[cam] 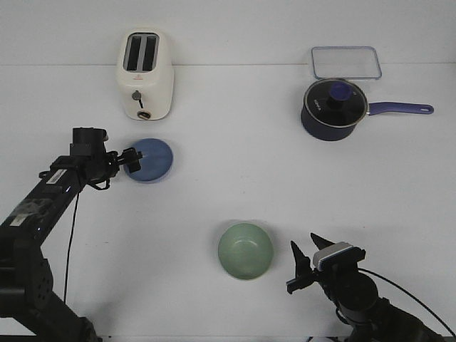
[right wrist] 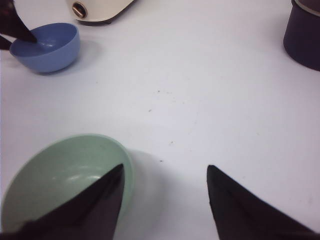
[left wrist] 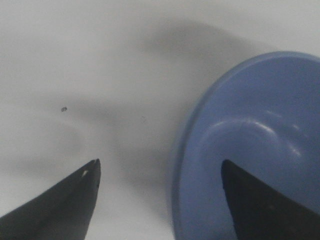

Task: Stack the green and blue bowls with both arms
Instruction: 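Reach the left gripper to the light blue bowl and grasp its rim, then lift the blue bowl and lower it into the green bowl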

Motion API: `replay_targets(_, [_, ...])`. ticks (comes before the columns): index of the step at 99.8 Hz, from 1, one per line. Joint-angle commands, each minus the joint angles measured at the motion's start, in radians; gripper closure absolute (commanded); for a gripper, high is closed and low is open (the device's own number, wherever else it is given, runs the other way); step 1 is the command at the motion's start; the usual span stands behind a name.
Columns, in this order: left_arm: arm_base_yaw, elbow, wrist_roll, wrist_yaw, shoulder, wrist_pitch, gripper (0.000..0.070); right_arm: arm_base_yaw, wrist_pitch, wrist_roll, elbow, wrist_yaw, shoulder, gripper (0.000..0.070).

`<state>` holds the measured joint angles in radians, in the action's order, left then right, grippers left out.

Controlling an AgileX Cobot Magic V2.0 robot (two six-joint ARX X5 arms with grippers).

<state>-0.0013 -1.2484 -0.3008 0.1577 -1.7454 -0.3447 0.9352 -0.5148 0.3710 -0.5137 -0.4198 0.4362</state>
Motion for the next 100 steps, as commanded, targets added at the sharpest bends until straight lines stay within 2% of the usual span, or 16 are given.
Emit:
replay_targets(1, [-0.007,-0.021,0.025,-0.001,-0.029,0.010,0.0366,0.009,0.013,-0.005,-0.006,-0.005,0.003,0.0371])
replay_targets(6, [-0.008,-0.021,0.030,-0.003,-0.039,0.010,0.0435,0.009,0.013,-0.004,-0.006,-0.008,0.003,0.0371])
replay_targets(18, [-0.013,-0.022,0.051,-0.004,-0.040,0.016,0.0700,0.009,0.015,-0.003,-0.006,-0.008,0.003,0.0371])
replay_targets(43, [-0.031,-0.022,0.065,0.003,0.114,0.016,0.0690,0.009,0.013,-0.006,-0.006,-0.008,0.003,0.0371])
replay_targets(64, [-0.095,-0.022,0.065,0.095,0.362,-0.066,0.0690,0.009,0.012,-0.006,-0.006,-0.008,0.003,0.0371])
replay_targets(85, [-0.319,0.031,0.042,0.105,0.485,-0.166,0.0691,0.009,0.012,-0.006,-0.006,-0.027,0.003,0.0371])
replay_targets(100, [-0.534,0.148,-0.047,0.073,0.483,-0.054,0.0691,0.009,0.012,-0.006,-0.006,-0.034,0.003,0.0371])
